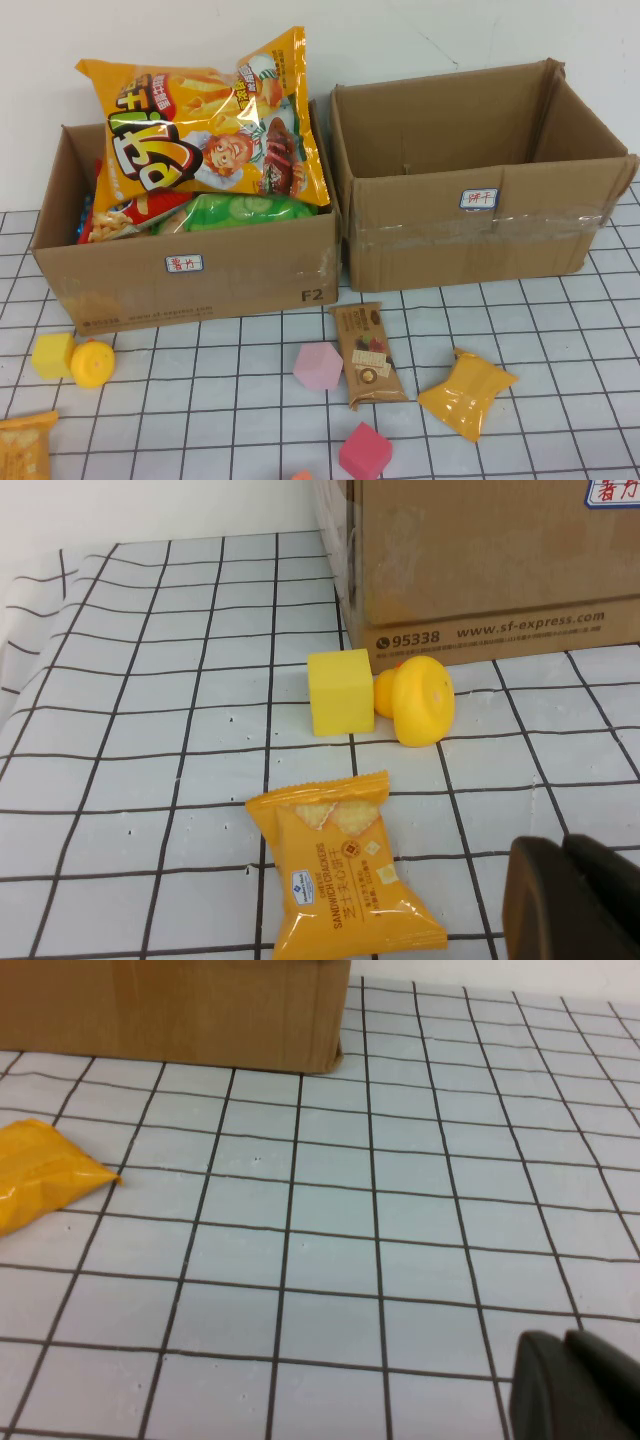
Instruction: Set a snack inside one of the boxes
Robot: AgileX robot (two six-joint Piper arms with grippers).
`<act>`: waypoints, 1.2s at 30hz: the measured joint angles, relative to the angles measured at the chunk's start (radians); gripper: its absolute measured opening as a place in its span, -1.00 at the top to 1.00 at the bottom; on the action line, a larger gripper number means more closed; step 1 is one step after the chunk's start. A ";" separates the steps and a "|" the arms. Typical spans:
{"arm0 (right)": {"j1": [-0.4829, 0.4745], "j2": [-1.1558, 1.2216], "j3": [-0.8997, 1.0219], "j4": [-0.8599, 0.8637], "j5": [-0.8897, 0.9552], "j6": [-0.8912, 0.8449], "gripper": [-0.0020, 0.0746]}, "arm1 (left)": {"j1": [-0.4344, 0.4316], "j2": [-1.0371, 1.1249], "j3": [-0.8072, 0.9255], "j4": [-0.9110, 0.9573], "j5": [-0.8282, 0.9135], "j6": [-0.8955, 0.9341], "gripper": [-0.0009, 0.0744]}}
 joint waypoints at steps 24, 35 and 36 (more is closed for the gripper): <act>0.000 0.000 0.000 0.000 0.000 0.000 0.95 | 0.000 0.000 0.000 0.000 0.000 0.000 0.98; 0.000 0.000 0.004 0.000 -0.055 0.000 0.95 | 0.000 0.000 0.002 0.002 -0.014 0.001 0.98; 0.000 0.000 0.006 0.000 -0.085 -0.002 0.95 | 0.000 0.000 0.004 0.002 -0.029 0.000 0.98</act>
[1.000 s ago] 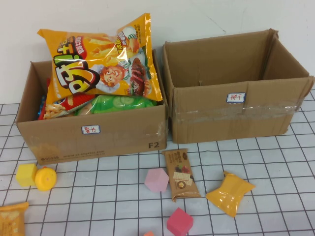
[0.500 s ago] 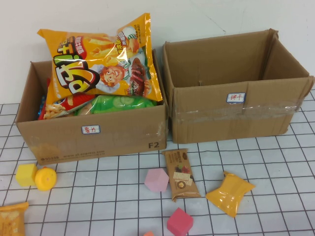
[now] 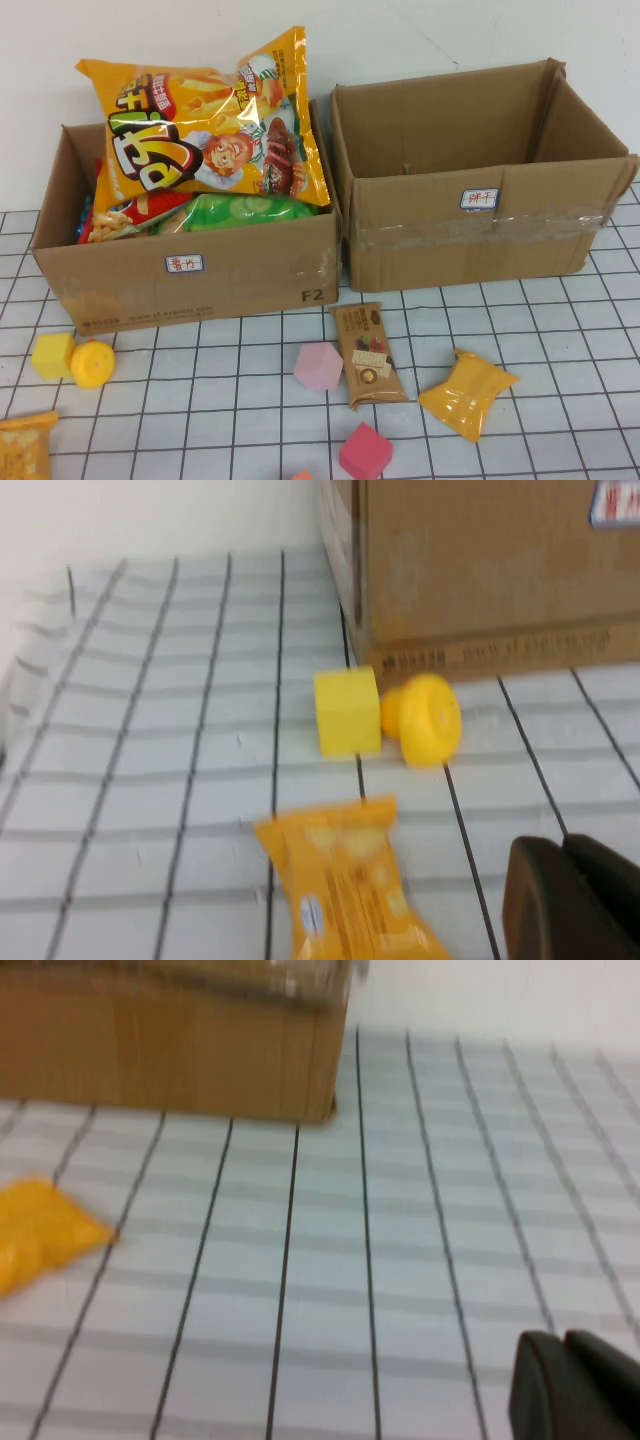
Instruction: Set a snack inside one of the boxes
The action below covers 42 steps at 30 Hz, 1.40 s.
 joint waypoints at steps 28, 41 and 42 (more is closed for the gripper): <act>0.000 0.030 -0.354 0.053 -0.451 -0.089 0.95 | 0.000 0.044 -0.324 -0.007 -0.329 0.012 0.98; 0.000 0.665 -0.690 0.103 0.347 -0.253 0.95 | 0.000 0.576 -0.648 -0.039 0.279 0.015 0.98; 0.000 0.705 -0.690 0.115 0.364 -0.302 0.95 | 0.000 0.603 -0.640 -0.069 0.279 0.015 0.98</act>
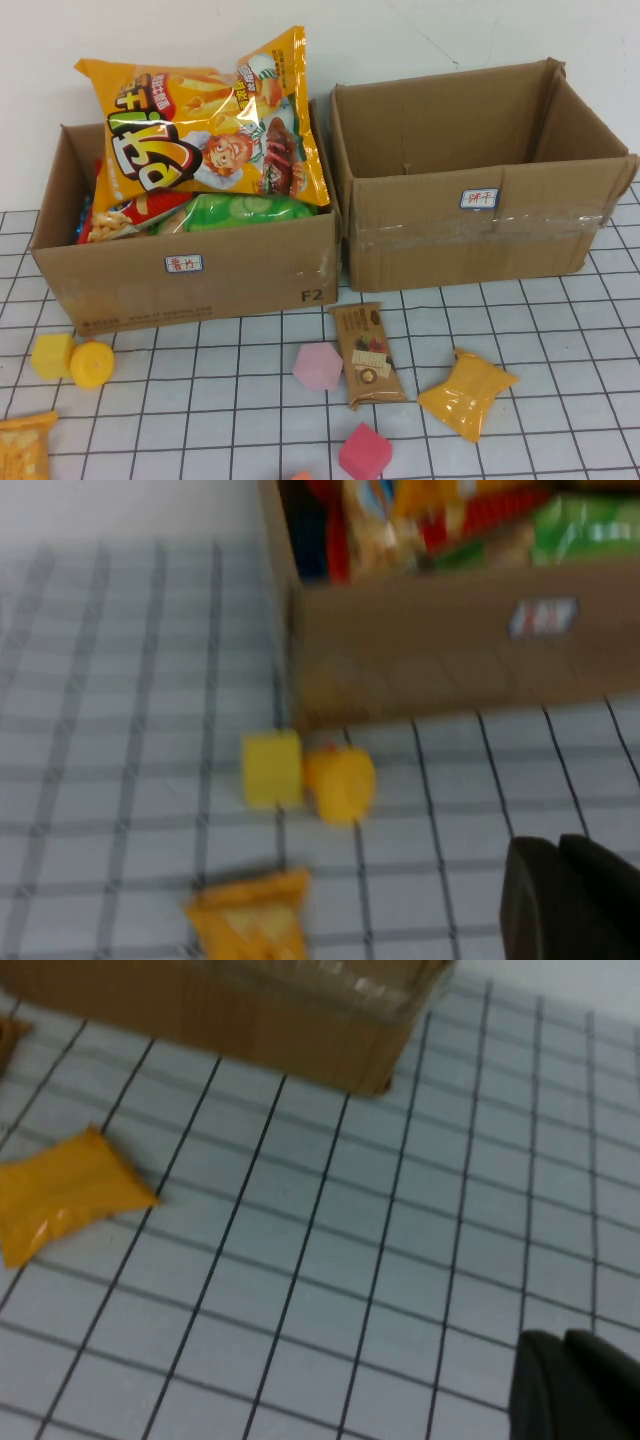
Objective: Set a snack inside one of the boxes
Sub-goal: Pick up the biscuit
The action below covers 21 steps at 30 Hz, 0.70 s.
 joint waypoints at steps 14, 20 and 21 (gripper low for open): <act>0.000 0.392 0.000 0.143 0.017 -0.156 0.95 | 0.000 0.480 0.006 -0.017 0.103 -0.147 0.98; 0.000 0.496 -0.001 0.198 0.001 -0.174 0.95 | 0.000 0.629 -0.043 0.077 0.095 -0.240 0.43; 0.000 0.504 -0.001 0.216 -0.002 -0.187 0.95 | 0.000 0.647 -0.054 0.103 0.095 -0.263 0.28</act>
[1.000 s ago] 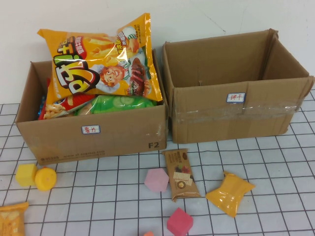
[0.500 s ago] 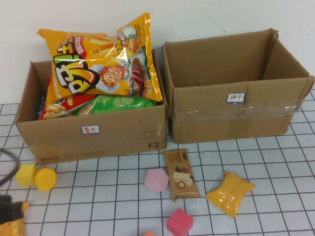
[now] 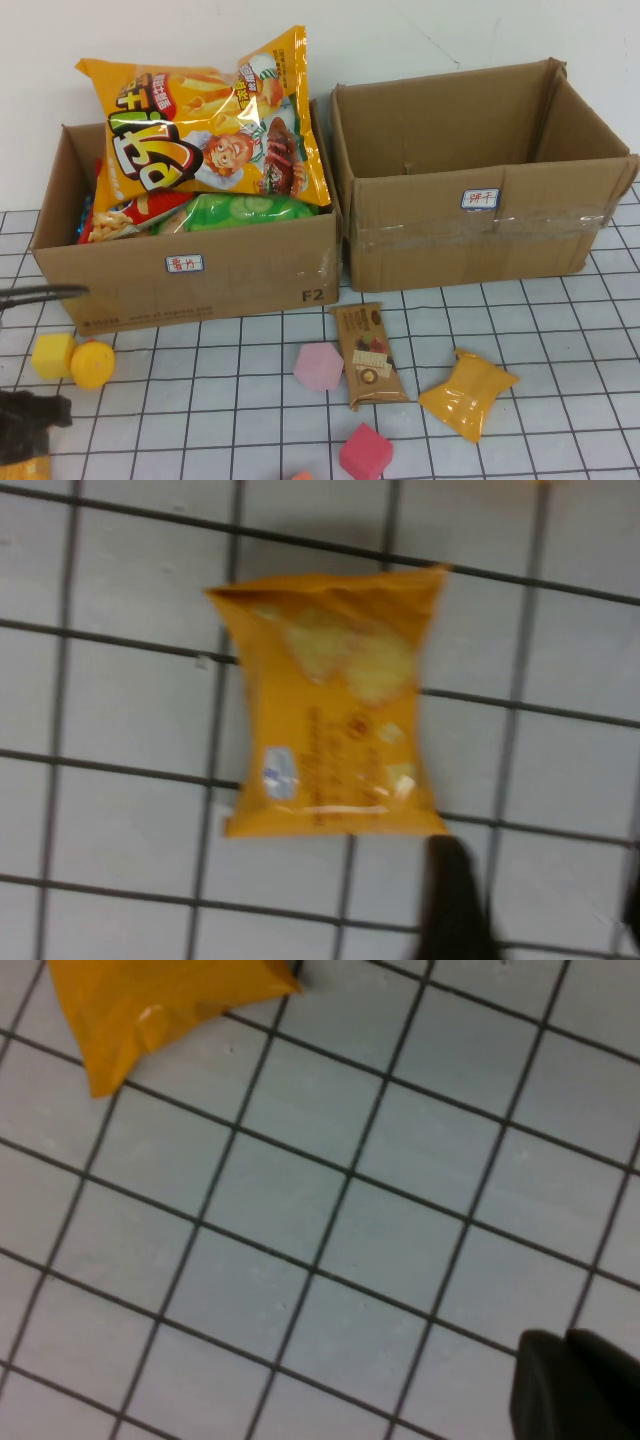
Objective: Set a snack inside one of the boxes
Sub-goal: Pick up the biscuit
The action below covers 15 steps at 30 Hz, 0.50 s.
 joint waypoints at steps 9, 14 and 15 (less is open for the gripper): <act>0.000 0.026 -0.005 0.111 -0.013 -0.104 0.93 | 0.000 0.191 -0.065 0.108 -0.033 -0.091 -0.57; 0.000 0.041 -0.005 0.140 -0.014 -0.133 0.93 | 0.000 0.284 -0.065 0.148 -0.060 -0.158 -0.59; 0.000 0.044 -0.005 0.150 -0.014 -0.143 0.93 | 0.000 0.299 -0.065 0.159 -0.063 -0.167 -0.59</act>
